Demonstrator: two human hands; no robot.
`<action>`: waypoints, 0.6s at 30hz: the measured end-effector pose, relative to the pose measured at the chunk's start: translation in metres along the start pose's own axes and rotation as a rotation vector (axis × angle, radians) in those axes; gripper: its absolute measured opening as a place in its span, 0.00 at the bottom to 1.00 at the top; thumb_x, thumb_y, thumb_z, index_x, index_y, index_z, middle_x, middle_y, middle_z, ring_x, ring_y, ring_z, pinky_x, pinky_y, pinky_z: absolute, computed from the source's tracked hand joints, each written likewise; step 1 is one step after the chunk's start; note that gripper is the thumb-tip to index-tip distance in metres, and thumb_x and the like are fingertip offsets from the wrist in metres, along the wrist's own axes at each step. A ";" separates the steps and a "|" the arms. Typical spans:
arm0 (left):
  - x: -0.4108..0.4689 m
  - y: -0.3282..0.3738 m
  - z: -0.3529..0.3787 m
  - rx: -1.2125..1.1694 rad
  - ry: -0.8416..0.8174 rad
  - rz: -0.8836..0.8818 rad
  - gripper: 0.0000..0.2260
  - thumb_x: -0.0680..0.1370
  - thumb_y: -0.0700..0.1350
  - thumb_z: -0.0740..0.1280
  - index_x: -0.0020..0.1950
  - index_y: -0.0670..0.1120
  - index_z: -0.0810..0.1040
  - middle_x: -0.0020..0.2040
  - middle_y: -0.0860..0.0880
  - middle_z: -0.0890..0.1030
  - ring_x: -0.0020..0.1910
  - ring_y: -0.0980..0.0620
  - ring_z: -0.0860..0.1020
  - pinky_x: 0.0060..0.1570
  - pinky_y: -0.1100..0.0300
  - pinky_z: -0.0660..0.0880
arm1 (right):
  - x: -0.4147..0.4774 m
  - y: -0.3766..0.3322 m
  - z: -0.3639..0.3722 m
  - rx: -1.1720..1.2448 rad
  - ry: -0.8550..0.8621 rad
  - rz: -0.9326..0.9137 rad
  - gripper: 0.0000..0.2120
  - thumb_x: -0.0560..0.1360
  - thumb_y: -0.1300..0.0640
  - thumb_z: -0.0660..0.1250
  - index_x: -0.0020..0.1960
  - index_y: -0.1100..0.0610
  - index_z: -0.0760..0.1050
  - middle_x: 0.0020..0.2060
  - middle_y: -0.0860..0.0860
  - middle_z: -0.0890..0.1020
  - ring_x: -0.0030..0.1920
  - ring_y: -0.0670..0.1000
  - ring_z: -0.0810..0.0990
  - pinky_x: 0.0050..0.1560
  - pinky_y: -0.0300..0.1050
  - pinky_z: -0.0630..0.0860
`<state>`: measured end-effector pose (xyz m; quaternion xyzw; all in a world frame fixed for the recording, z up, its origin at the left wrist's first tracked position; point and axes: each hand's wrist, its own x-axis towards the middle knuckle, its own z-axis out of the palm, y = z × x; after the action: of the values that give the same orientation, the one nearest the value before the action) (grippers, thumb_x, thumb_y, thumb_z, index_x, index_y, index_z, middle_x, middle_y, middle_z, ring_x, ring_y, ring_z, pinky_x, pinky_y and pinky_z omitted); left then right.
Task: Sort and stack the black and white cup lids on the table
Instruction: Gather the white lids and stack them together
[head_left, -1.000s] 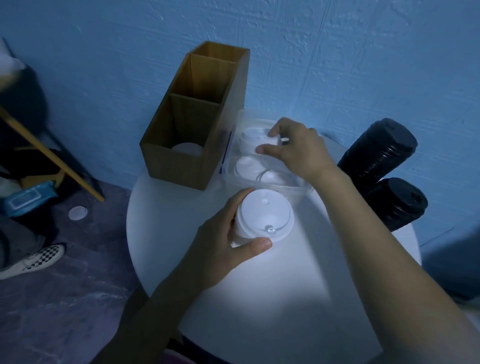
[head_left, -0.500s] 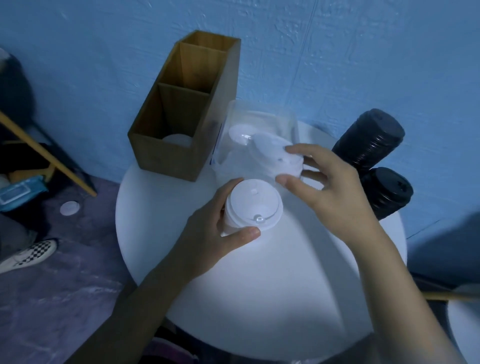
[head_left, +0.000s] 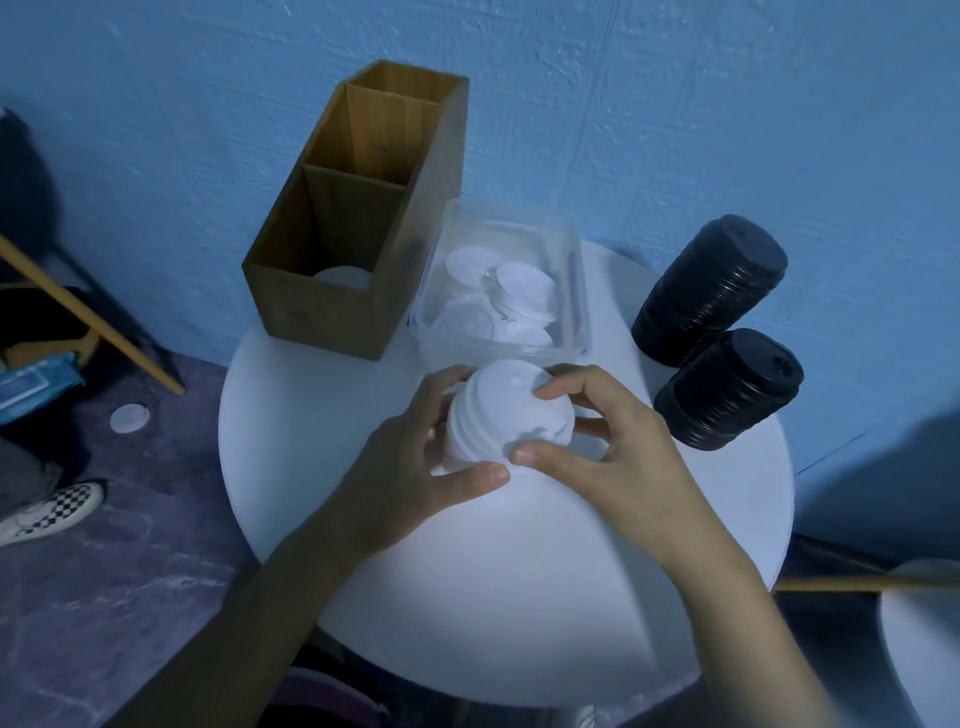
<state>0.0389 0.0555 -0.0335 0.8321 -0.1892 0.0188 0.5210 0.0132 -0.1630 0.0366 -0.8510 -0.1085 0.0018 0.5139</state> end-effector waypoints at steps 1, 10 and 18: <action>0.000 0.000 0.000 -0.006 -0.001 -0.007 0.35 0.66 0.66 0.75 0.69 0.72 0.61 0.63 0.74 0.75 0.60 0.66 0.78 0.56 0.62 0.81 | 0.001 0.000 0.002 0.000 0.011 0.002 0.20 0.68 0.43 0.80 0.56 0.44 0.77 0.64 0.38 0.79 0.64 0.47 0.79 0.64 0.53 0.77; 0.002 -0.001 0.000 -0.051 -0.026 -0.021 0.34 0.68 0.64 0.75 0.71 0.71 0.64 0.66 0.71 0.75 0.64 0.64 0.77 0.59 0.67 0.77 | 0.006 0.002 -0.011 0.031 -0.162 -0.060 0.16 0.76 0.59 0.73 0.59 0.43 0.82 0.71 0.39 0.72 0.75 0.43 0.68 0.77 0.57 0.64; 0.002 0.002 -0.001 -0.041 -0.006 -0.037 0.33 0.66 0.65 0.74 0.68 0.75 0.64 0.65 0.72 0.75 0.63 0.66 0.77 0.61 0.57 0.80 | 0.010 -0.002 -0.001 0.011 -0.093 -0.052 0.20 0.70 0.53 0.80 0.59 0.44 0.79 0.69 0.36 0.75 0.71 0.42 0.72 0.72 0.51 0.71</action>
<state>0.0402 0.0547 -0.0309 0.8246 -0.1757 0.0026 0.5378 0.0222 -0.1612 0.0400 -0.8441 -0.1543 0.0286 0.5127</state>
